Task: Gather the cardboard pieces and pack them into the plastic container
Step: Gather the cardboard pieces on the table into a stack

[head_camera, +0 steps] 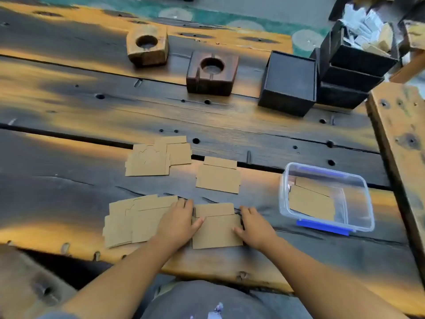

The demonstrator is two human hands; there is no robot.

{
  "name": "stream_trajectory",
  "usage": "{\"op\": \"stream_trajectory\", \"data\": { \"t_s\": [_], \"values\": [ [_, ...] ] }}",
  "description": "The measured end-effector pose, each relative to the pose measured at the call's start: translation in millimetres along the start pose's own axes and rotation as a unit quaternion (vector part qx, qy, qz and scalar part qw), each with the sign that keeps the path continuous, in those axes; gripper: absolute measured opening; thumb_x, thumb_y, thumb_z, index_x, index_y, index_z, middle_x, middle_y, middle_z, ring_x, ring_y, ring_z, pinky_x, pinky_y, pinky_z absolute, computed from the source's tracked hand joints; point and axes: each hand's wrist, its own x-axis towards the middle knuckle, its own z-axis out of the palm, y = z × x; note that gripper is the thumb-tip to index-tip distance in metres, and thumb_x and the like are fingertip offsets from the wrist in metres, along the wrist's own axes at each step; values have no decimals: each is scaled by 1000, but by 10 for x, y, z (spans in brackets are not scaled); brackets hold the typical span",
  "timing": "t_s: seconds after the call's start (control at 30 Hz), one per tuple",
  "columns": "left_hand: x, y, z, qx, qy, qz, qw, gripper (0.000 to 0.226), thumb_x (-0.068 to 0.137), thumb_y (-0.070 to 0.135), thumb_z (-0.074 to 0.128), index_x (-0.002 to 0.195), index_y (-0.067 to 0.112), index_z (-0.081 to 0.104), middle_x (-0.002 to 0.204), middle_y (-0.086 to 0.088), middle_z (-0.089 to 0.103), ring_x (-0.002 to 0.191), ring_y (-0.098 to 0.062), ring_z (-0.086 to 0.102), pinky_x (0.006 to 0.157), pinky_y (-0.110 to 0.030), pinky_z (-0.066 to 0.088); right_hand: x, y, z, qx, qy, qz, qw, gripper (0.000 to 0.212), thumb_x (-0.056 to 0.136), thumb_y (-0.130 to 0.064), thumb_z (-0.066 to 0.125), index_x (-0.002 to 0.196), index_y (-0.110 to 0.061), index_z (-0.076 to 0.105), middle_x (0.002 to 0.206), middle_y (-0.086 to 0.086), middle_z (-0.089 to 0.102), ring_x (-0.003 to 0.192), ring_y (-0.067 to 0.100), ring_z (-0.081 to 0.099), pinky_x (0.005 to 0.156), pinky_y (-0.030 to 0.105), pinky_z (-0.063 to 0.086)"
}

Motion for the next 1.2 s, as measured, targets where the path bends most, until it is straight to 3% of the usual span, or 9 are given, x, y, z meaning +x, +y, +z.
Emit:
{"op": "stream_trajectory", "data": {
  "t_s": [0.13,0.27,0.63,0.8,0.9,1.2],
  "values": [
    [-120,71,121,-62,-35,-60,996,42,92,47,50,124,19,48,119,-3,55,107,-24,58,82,-37,51,1,-12,59,15,22,18,999,49,89,-39,61,125,-11,45,124,11,46,111,32,54,90,39,48],
    [-156,146,217,-121,-69,-100,985,45,92,25,54,134,13,44,119,-10,54,108,-30,57,89,-41,49,57,-56,97,45,35,42,997,43,89,-34,62,119,-9,46,123,12,45,106,33,56,84,38,47],
    [-52,256,325,-246,-67,-239,937,45,83,16,64,125,10,48,117,-15,54,103,-32,58,83,-35,48,164,-169,226,179,19,127,975,37,86,-25,64,114,-12,43,120,14,50,105,33,56,82,39,48],
    [15,222,312,-275,-60,-256,925,30,79,17,68,103,10,51,104,-13,59,94,-30,58,70,-33,44,252,-139,165,197,11,156,968,37,85,-26,66,110,-8,45,115,14,58,103,32,58,74,34,42],
    [74,240,279,-288,-44,-243,925,29,77,18,71,93,13,47,99,-11,58,86,-25,53,64,-31,37,293,-116,103,208,13,169,963,32,82,-24,65,103,-9,47,110,12,61,92,27,56,69,33,40],
    [557,228,-12,-314,-19,-226,922,34,75,18,71,100,8,49,100,-15,63,89,-31,62,72,-38,49,615,-173,-266,261,61,159,950,35,79,-22,68,105,-9,48,105,10,64,98,29,61,80,38,51]
  ]
}}
